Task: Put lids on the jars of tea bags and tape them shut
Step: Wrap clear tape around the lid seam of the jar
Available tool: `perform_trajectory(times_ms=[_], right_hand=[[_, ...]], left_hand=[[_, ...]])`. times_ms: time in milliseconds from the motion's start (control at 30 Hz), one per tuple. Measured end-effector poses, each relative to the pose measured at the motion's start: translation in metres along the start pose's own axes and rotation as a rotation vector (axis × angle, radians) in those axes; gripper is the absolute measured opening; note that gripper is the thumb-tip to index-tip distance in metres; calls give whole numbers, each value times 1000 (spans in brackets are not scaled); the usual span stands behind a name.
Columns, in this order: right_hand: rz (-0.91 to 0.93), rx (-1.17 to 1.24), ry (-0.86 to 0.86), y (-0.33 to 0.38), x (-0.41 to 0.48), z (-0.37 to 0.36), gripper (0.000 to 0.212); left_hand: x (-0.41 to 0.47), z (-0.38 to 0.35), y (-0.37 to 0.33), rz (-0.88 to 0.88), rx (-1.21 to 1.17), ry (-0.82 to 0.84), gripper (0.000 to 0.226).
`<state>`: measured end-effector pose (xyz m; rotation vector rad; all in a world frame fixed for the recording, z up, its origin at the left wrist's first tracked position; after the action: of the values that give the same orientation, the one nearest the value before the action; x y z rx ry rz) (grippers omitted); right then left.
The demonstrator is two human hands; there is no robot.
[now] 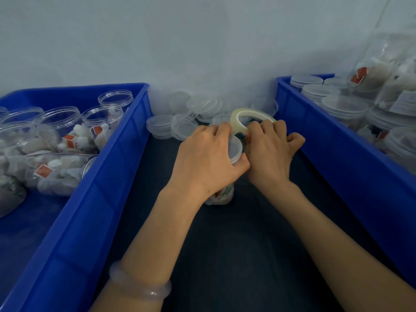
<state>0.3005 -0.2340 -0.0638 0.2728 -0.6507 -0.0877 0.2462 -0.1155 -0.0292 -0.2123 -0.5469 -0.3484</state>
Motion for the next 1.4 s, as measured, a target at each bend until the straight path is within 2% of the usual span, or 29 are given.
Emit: perform_trajectory(times_ms=[67, 133, 167, 267, 300, 467, 533, 633, 733, 833, 900, 967, 1033, 1100, 1167, 1233, 1333, 1400], right_hand=[[-86, 8, 29, -7, 20, -8, 8], [-229, -23, 68, -24, 54, -5, 25], [-195, -10, 81, -28, 68, 0, 33], [169, 100, 120, -11, 65, 9, 49], [220, 113, 176, -6, 54, 9, 50], [136, -1, 428, -43, -2, -18, 29], [134, -40, 467, -54, -18, -26, 28], [189, -35, 460, -59, -31, -34, 23], [222, 189, 423, -60, -33, -24, 19], [199, 547, 324, -55, -30, -4, 29], [192, 869, 308, -45, -34, 13, 47], [226, 1066, 374, -30, -47, 22, 66], [266, 1158, 540, -10, -64, 22, 75], [225, 1243, 669, 1, -73, 19, 86], [184, 1262, 700, 3, -72, 18, 95], [173, 1241, 709, 1, -69, 17, 97], [134, 1175, 716, -1, -67, 10, 105], [117, 1146, 689, -2, -65, 9, 108]], left_hand=[[-5, 2, -4, -33, -47, -4, 47], [-15, 3, -14, -60, -134, -13, 52], [-19, 3, -16, -50, -166, -13, 54], [-16, 0, -13, -12, -177, 0, 54], [-14, -1, -12, -21, -166, 11, 55], [-12, -3, -11, -86, -155, 113, 78], [-11, -3, -11, -98, -135, 143, 73], [-12, -1, -12, -82, -119, 107, 54], [-14, 0, -15, -50, -106, 19, 43], [-18, 3, -16, -34, -115, -121, 36], [-19, 3, -17, -46, -149, -192, 38], [-21, 0, -16, -75, -233, -264, 41], [-26, -4, -12, -57, -373, -390, 37], [-33, -10, -5, 7, -585, -533, 31], [-40, -20, 1, 104, -798, -616, 29], [-43, -32, 6, 254, -981, -630, 34], [-41, -48, 13, 489, -1324, -563, 48], [-43, -53, 18, 609, -1396, -474, 50]])
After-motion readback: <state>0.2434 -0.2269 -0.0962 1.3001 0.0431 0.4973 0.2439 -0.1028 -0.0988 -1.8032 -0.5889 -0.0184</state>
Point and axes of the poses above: each hand's wrist, its own x-axis towards the middle knuckle, its own z-axis out of the back of the hand, y = z × x, the point moved 5 cm from there along x, towards the middle knuckle, and after that the axes turned 11 degrees about -z, right-handed, at the moved point
